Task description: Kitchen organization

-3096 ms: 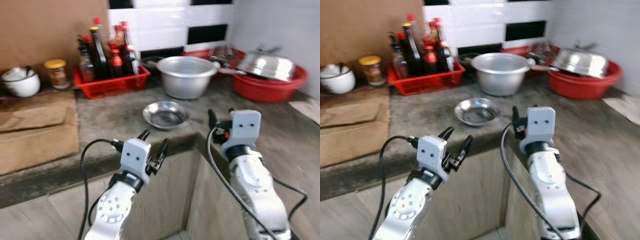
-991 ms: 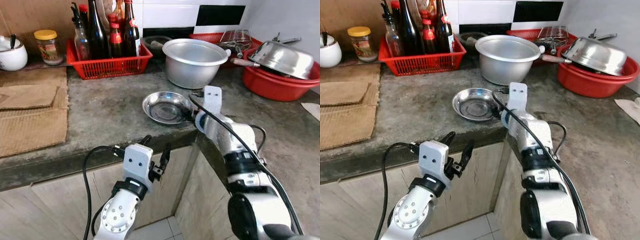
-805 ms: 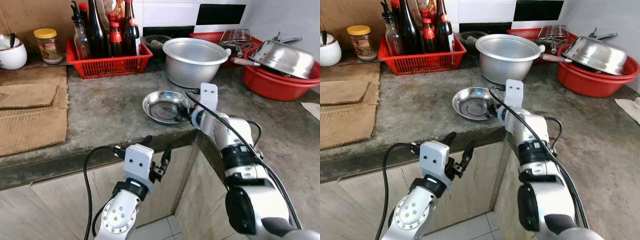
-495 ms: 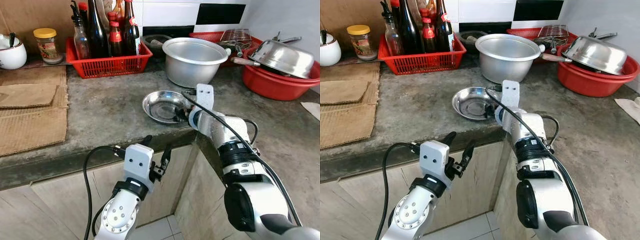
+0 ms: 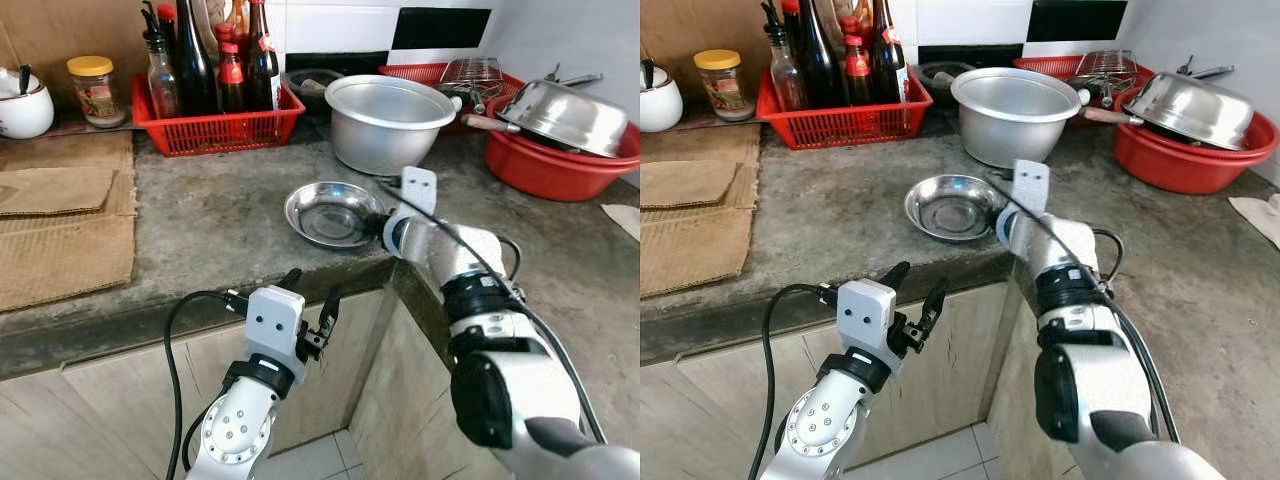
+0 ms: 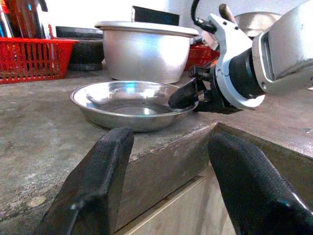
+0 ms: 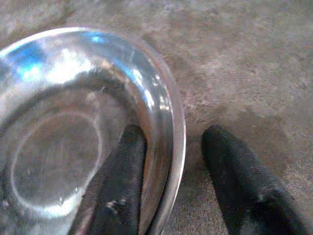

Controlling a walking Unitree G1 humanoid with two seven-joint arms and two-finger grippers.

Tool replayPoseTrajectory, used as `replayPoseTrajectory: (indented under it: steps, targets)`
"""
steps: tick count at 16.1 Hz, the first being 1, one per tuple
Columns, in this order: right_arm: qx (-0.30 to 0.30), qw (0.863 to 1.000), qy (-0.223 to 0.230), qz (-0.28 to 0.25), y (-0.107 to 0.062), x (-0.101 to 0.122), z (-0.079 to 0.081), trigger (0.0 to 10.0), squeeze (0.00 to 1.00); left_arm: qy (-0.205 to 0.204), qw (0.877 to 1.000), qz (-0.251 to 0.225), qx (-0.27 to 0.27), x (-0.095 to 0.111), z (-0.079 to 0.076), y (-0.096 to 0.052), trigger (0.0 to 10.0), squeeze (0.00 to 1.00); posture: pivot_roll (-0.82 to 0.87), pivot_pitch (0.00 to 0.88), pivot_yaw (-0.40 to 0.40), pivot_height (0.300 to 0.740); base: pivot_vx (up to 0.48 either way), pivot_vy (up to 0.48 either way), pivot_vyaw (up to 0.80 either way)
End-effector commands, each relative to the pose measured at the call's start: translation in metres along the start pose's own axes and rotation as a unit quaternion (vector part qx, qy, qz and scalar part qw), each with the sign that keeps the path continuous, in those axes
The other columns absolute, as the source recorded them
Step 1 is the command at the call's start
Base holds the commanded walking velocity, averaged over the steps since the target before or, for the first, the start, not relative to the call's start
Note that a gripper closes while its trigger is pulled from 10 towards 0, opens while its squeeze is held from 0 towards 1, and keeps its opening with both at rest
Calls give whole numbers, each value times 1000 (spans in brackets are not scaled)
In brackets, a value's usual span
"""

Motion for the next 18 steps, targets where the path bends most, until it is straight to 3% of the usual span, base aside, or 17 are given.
replayPoseTrajectory:
  steps: [1, 7, 9, 18]
  targets:
    - [-14, 1000, 20, 12, 1, -2, -6, 0, 0, 4, 1000, -4, 1, 4, 1, 2, 10000, 0, 81, 69, -127, 740, 0, 0, 0]
    - [3, 997, 74, 8, -1, 2, 2, 0, 0, 5, 1000, -7, 3, 4, 1, 4, 10000, 0, 78, 62, -126, 740, 0, 0, 0]
    - [2, 993, 109, -45, -5, 20, 0, 0, 0, 6, 1000, -8, 4, 4, 3, 5, 10000, 0, 80, 58, -124, 740, 0, 0, 0]
    - [2, 993, 109, -45, -5, 20, 0, 0, 0, 6, 1000, -8, 4, 4, 3, 5, 10000, 0, 80, 58, -124, 740, 0, 0, 0]
Point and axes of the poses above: a point about 5 cm out from each wrist's last joint towards the gripper, its own y axis pointing out of the wrist towards the gripper, its own x axis along the axis of the wrist's last joint, z = x × y, the point moved 4 cm from there along y, pointing out of the wrist towards the gripper, and after that the axes turned 5 degrees about y, right-handed, at the moved point
